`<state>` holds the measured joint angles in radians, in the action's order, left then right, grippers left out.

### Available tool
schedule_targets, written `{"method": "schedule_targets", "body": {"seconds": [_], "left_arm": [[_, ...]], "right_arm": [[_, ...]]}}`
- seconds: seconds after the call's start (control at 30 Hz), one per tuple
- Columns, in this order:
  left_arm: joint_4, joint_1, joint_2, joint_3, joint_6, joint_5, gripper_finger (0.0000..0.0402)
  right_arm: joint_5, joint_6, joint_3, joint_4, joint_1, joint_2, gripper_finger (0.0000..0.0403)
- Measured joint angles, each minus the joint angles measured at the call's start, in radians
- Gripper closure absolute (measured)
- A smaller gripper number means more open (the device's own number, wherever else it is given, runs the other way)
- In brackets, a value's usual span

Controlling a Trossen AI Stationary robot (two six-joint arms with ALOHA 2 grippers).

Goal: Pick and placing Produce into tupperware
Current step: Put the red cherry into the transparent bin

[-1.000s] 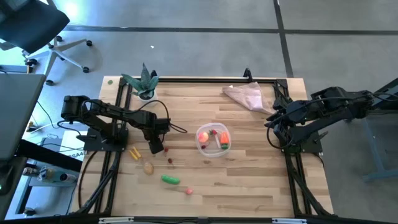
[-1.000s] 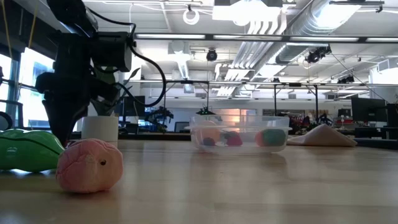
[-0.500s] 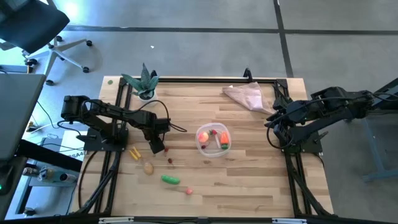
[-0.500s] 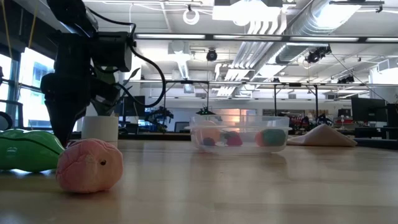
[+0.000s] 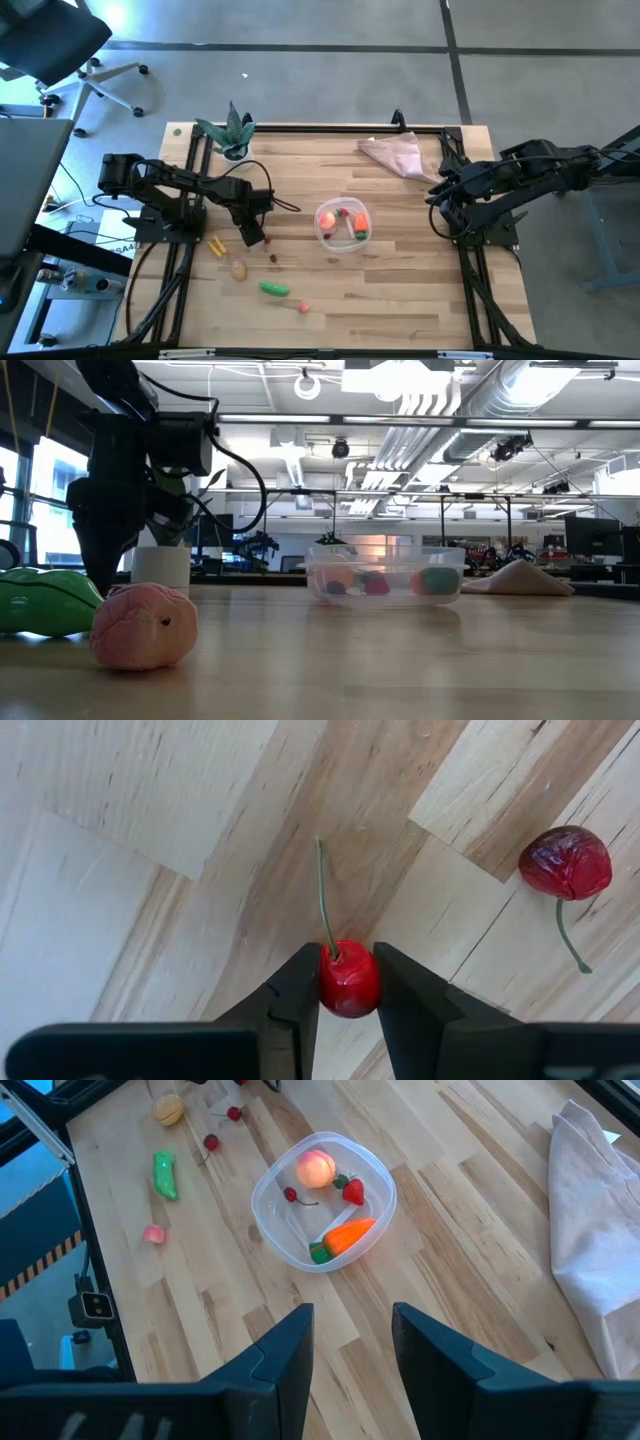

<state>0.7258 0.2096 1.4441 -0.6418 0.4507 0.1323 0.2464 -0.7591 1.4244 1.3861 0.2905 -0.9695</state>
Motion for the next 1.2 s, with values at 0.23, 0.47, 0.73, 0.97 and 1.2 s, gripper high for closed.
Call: {"method": "schedule_targets", "body": {"seconds": [0.23,0.47,0.73,0.97,1.2], "left_arm": [[0.000,0.000,0.000,0.000,0.000,0.006,0.0319],[0.003,0.000,0.002,-0.065,-0.017,0.053,0.0326],[0.003,0.000,0.002,-0.320,-0.064,0.024,0.0325],[-0.072,0.000,0.001,-0.618,-0.132,-0.072,0.0325],[-0.139,0.000,0.101,-0.871,-0.242,-0.106,0.0324]], "right_arm": [[0.000,0.000,0.000,0.000,0.000,0.000,0.0272],[0.000,0.000,0.000,0.000,0.000,0.000,0.0272],[0.000,0.000,0.000,0.000,0.000,0.000,0.0272],[0.000,0.000,0.000,0.000,0.000,0.000,0.0272],[0.000,0.000,0.000,0.000,0.000,0.000,0.0272]]}}
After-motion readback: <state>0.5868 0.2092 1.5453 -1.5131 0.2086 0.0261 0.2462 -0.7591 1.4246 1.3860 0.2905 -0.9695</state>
